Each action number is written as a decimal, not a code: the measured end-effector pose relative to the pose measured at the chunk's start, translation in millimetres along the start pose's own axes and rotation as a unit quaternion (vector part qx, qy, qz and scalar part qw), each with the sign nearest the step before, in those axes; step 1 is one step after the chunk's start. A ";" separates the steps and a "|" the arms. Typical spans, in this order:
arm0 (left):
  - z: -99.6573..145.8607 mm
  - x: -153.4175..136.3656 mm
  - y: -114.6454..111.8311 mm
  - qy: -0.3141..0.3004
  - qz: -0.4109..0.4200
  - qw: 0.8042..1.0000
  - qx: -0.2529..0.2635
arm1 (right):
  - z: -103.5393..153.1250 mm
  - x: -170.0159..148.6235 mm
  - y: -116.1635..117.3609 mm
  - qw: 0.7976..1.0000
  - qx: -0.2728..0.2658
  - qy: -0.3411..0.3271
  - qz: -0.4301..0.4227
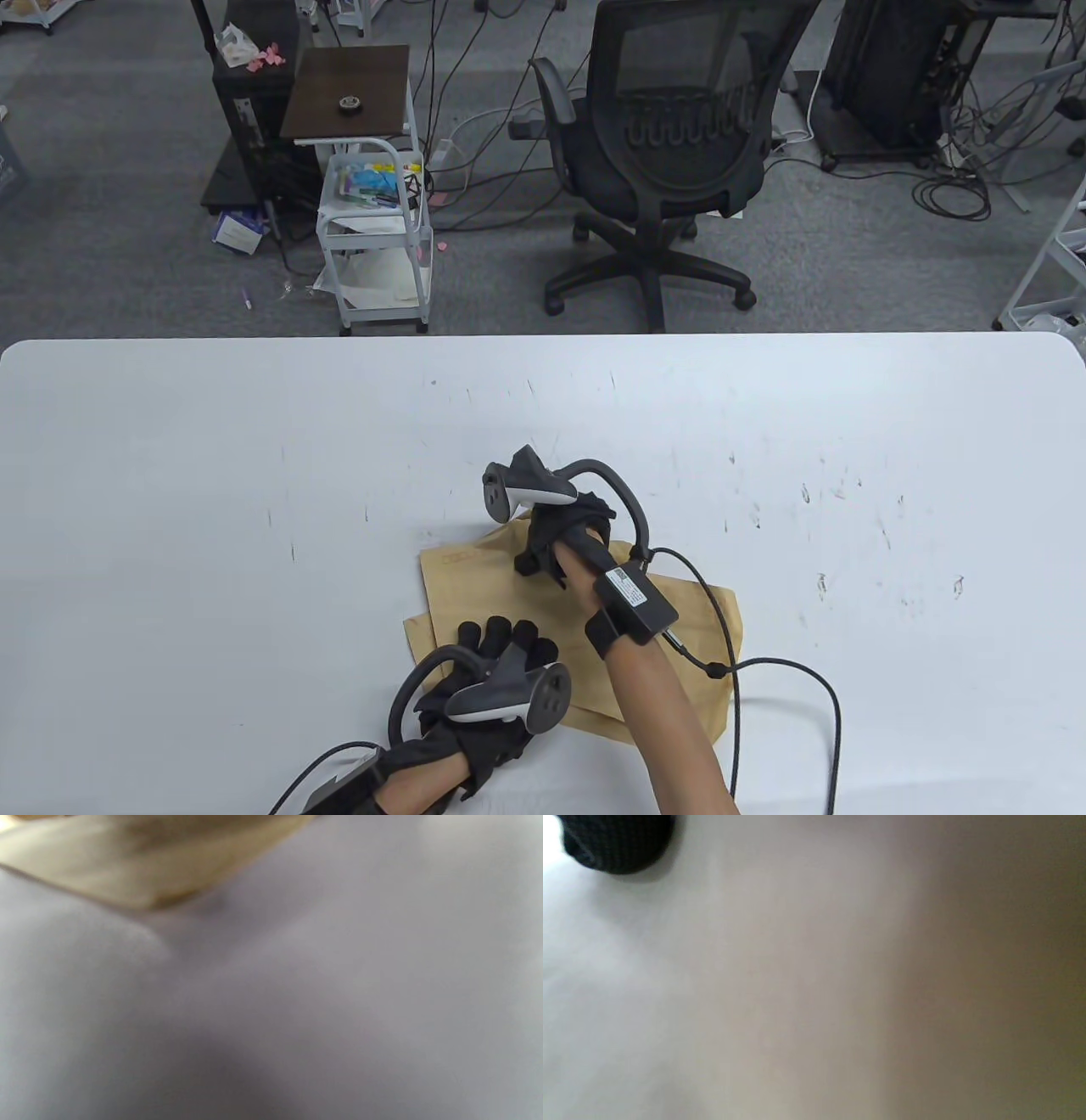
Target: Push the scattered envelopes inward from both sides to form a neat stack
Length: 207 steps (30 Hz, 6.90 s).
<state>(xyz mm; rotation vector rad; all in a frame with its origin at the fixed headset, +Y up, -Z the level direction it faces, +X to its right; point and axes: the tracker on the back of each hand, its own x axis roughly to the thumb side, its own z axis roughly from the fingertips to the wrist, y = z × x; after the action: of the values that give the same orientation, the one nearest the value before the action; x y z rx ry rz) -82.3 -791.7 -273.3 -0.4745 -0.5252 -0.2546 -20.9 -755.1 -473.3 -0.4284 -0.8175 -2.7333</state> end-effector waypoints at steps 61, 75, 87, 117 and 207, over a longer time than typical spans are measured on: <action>29.5 -192.3 -8.6 -0.124 0.474 0.851 0.192 | 157.9 -11.4 -72.6 0.898 -0.355 -0.260 0.010; 30.0 -193.8 -3.5 -0.086 0.514 0.819 0.240 | 137.4 -21.2 -53.2 0.905 -0.381 -0.189 -0.009; 43.0 -190.5 14.7 -0.043 0.436 0.850 0.293 | 135.1 -31.6 -46.2 0.894 -0.417 -0.164 -0.027; 31.3 -181.0 6.8 -0.067 0.470 0.839 0.265 | 141.2 -67.7 -44.9 0.935 -0.287 -0.205 -0.031; 24.6 -142.3 8.8 -0.102 0.562 0.762 0.304 | 164.8 -181.8 76.9 0.653 -0.355 -0.158 -0.650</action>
<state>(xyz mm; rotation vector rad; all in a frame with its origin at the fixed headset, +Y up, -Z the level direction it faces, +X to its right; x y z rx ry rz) -208.8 -756.0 -333.9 -0.1077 -0.4213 1.1269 205.7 -695.4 -367.4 -0.6193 0.1967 -4.4420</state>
